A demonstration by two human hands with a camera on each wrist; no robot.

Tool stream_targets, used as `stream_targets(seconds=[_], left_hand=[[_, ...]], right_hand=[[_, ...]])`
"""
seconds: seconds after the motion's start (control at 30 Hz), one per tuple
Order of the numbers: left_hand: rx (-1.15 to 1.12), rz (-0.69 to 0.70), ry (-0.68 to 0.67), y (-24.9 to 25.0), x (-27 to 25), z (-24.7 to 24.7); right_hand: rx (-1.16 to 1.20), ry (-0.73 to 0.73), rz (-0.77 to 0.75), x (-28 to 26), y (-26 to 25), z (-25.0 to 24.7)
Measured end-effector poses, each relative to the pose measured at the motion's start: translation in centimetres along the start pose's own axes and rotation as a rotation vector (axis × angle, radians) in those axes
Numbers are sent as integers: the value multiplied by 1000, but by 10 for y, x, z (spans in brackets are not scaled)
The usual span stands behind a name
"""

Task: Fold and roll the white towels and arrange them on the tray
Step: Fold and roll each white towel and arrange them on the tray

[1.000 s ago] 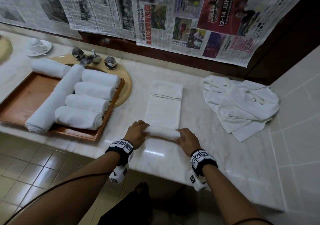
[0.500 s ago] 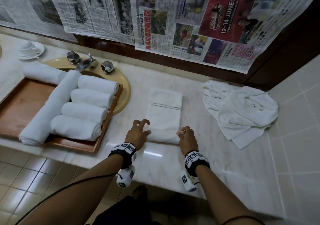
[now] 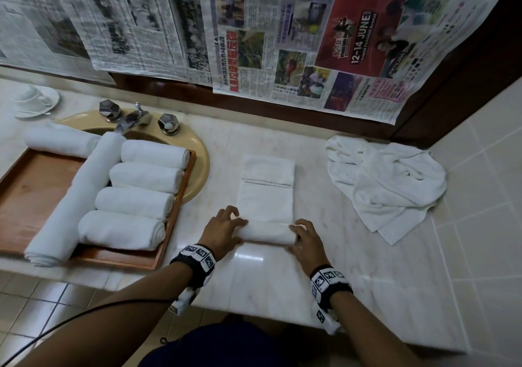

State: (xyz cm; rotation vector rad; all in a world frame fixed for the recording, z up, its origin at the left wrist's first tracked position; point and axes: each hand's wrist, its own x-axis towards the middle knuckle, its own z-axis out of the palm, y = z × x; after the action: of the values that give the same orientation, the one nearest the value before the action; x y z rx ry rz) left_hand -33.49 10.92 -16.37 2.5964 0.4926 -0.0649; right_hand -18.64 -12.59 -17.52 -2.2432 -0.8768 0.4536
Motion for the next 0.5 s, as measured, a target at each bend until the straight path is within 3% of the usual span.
stream_targets(seconds=[0.27,0.5], left_hand=[[26,113,-18,-6,14,-3],[-159,-14,-114,-5,29,-6]], right_hand=[[105,-23,138,30,1,-13],[240,-81,363,43,-6,-24]])
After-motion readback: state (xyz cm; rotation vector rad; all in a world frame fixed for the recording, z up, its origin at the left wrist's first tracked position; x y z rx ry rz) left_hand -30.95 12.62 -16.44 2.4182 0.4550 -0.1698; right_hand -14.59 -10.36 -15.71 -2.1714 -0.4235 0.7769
